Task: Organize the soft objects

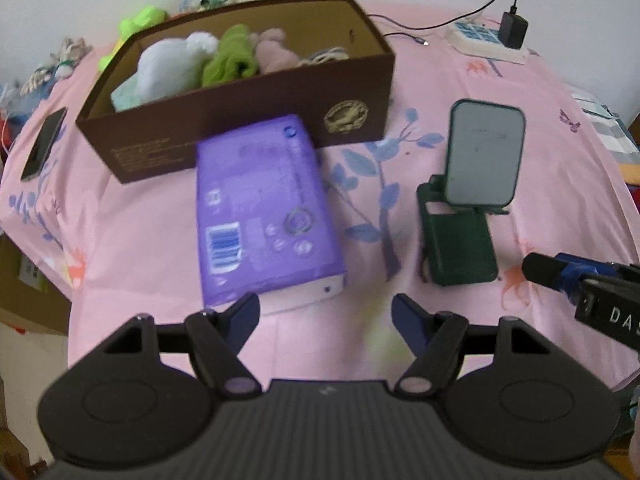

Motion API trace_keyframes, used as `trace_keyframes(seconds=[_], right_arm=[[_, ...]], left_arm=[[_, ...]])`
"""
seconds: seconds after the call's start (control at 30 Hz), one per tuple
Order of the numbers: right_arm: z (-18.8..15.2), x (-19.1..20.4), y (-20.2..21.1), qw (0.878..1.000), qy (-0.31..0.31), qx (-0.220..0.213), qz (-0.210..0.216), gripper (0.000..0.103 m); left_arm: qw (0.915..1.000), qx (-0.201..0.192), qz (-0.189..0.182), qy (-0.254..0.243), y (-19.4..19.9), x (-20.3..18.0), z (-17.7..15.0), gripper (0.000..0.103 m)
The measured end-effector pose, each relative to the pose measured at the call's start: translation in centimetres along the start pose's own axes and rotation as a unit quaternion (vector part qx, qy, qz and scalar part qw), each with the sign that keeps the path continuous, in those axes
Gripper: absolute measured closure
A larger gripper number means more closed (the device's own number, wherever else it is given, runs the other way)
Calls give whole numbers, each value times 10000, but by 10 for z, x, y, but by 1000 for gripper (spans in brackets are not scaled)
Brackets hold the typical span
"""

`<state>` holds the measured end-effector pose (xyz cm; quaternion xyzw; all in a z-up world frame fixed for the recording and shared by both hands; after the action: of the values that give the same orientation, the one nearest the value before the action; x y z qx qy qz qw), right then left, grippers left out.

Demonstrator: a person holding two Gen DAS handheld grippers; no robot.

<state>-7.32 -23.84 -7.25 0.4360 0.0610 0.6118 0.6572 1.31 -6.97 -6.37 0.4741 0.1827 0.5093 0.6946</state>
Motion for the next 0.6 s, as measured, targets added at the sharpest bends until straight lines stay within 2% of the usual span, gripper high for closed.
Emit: trace_keyframes(seconds=[0.17,0.43,0.53,0.6], right_arm=[[19,-3,14,9992,-188,-353,51,88],[57,23,27,9958,-8,-902,128,87],[65,36,24,9956,118,-932,36,86],[69,44,20,9958,131,-893,134,86]], left_arm=[[9996,-247,143,67,9,-2,20,29],[9951,-757,516,370,29,14,58,28],[9940,-796,540,523,30,23,68,28],[9934,-793,578,600,29,30,73,27]])
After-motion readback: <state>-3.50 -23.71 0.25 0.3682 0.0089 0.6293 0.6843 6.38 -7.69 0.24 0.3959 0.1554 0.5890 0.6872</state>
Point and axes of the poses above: each gripper's, at about its wrist camera, not at the fingertips, and y roughly against the way its jaws point, x to its left, z to its top, the point moved 3 cm from there along -y, roughly the way its jaws point, and after that the axes turned 15 degrees about z, right-handed, at the moved point
